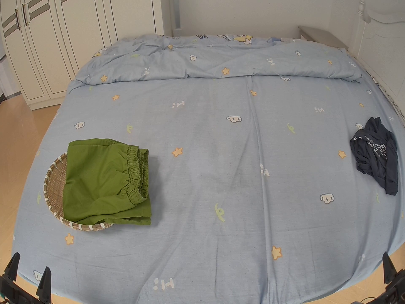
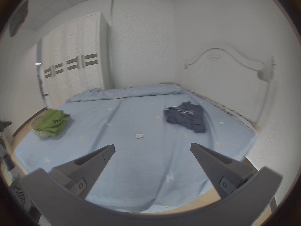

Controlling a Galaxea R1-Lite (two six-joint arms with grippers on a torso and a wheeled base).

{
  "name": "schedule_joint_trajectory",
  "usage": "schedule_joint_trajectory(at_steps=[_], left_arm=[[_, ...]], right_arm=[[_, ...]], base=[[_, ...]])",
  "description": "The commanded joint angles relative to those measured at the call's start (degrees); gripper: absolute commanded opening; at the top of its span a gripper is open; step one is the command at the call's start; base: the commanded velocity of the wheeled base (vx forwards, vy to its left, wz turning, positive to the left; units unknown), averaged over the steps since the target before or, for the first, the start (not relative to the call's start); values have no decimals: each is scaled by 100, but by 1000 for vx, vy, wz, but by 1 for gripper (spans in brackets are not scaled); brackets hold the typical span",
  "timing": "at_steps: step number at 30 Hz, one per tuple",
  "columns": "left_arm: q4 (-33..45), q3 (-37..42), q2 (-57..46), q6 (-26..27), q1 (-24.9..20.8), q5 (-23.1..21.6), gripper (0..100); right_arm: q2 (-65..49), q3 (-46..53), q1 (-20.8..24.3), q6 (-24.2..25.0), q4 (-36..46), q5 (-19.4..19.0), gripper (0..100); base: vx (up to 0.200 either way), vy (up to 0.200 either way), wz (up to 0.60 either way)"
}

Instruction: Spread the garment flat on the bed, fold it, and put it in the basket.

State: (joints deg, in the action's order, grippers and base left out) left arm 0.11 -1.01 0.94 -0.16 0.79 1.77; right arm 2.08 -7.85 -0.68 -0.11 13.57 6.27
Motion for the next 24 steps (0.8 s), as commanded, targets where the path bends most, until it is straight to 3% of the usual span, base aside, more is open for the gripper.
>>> schedule_joint_trajectory(at_steps=[1,3,5,7,9,10,21,24], left_arm=[[-2,101,-94,-28,-27,25,100],[-2,101,-94,-28,-27,25,100],[7,92,-94,-19,-27,8,100],[7,92,-94,-2,-27,-27,100],[-2,101,-94,25,-27,-54,100],[7,101,-94,25,-27,-54,100],[7,92,-94,113,-35,-229,100],[7,101,-94,104,-35,-221,100]], right_arm=[[-208,152,51,-253,-205,-609,100],[-182,530,42,406,-961,120,100],[-191,724,42,670,-1559,349,100],[-191,724,42,486,-1524,156,100],[-182,732,51,-77,-1260,-706,100],[-191,732,59,-165,-1251,-864,100],[-200,776,68,-103,-1348,-802,100],[-200,776,68,-103,-1348,-802,100]], base=[[0,0,0],[0,0,0],[0,0,0],[0,0,0],[0,0,0],[0,0,0],[0,0,0],[-200,0,0]])
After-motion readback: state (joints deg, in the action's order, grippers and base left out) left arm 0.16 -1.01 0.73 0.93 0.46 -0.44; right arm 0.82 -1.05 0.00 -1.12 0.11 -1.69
